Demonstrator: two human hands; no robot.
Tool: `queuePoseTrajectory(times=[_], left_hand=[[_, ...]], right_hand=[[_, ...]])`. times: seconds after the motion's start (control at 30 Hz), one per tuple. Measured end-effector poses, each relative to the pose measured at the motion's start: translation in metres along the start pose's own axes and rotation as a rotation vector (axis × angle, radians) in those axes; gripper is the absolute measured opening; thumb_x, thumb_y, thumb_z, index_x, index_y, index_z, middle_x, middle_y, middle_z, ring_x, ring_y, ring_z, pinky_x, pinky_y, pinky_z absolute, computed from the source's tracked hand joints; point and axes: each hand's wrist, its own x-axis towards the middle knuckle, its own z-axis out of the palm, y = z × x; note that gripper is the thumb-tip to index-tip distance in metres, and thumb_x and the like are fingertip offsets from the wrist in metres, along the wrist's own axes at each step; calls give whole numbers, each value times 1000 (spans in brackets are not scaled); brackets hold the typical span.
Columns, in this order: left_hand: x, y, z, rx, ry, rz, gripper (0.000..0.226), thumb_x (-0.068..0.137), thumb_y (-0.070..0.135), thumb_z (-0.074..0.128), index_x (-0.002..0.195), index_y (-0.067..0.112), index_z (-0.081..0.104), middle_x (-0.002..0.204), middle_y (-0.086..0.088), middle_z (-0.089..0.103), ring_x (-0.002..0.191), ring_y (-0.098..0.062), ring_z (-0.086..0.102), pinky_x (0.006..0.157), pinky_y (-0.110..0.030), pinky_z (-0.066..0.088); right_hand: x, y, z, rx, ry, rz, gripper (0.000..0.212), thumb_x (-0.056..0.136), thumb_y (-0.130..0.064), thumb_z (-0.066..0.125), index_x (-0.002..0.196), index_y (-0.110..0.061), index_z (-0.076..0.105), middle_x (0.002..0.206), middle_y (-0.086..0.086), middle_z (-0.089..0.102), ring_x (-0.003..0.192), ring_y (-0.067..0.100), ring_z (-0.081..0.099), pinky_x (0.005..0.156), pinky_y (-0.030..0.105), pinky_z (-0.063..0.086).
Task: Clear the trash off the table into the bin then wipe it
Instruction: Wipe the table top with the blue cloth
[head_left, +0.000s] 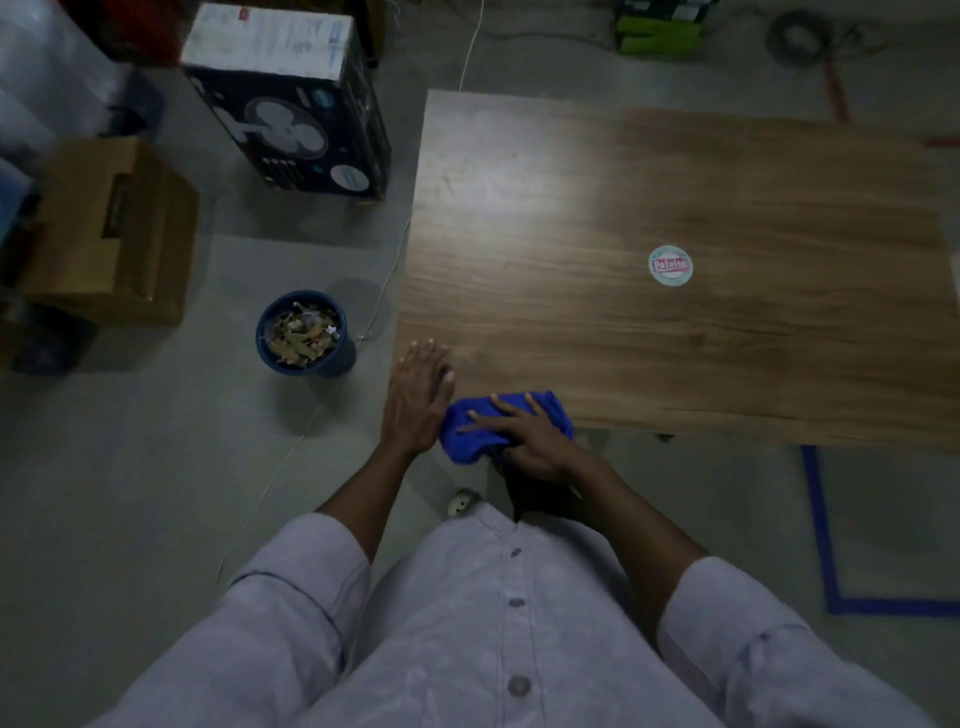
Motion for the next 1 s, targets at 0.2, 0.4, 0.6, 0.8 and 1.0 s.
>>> queuePoseTrajectory(times=[0.2, 0.4, 0.6, 0.8, 1.0], left_hand=[[-13, -8, 4, 37, 18, -43, 63, 101, 49, 33, 151, 14, 46, 162, -7, 36, 154, -22, 23, 124, -36, 11], [-21, -3, 18, -62, 49, -121, 64, 102, 50, 33, 153, 13, 43, 163, -6, 35, 154, -19, 19, 125, -38, 8], [-22, 12, 1, -261, 124, -267, 66, 97, 57, 41, 145, 14, 52, 146, -10, 55, 137, -25, 48, 117, -47, 34], [-13, 8, -5, -219, 232, -295, 64, 99, 58, 33, 134, 13, 62, 132, -11, 65, 125, -32, 57, 106, -51, 43], [-34, 3, -3, -376, 235, -399, 61, 100, 49, 41, 147, 12, 52, 151, -8, 52, 139, -23, 47, 116, -40, 37]], right_hand=[[8, 15, -51, 246, 609, 266, 62, 90, -6, 56, 149, -20, 51, 153, 11, 51, 143, 32, 45, 118, 48, 33], [55, -6, 17, -21, 403, 299, 89, 84, -3, 56, 159, -42, 28, 171, -6, -1, 155, 31, -19, 117, 64, -17], [52, -32, 28, 135, 58, 197, 69, 92, -16, 55, 158, -25, 37, 168, 5, 25, 158, 29, 8, 124, 60, -2], [23, -10, -40, 279, 601, 401, 67, 91, -3, 56, 153, -27, 45, 166, 8, 30, 156, 32, 16, 126, 55, 9], [63, -27, 16, -137, 416, 423, 90, 89, -6, 56, 164, -31, 13, 172, 1, -7, 156, 36, -18, 119, 65, -11]])
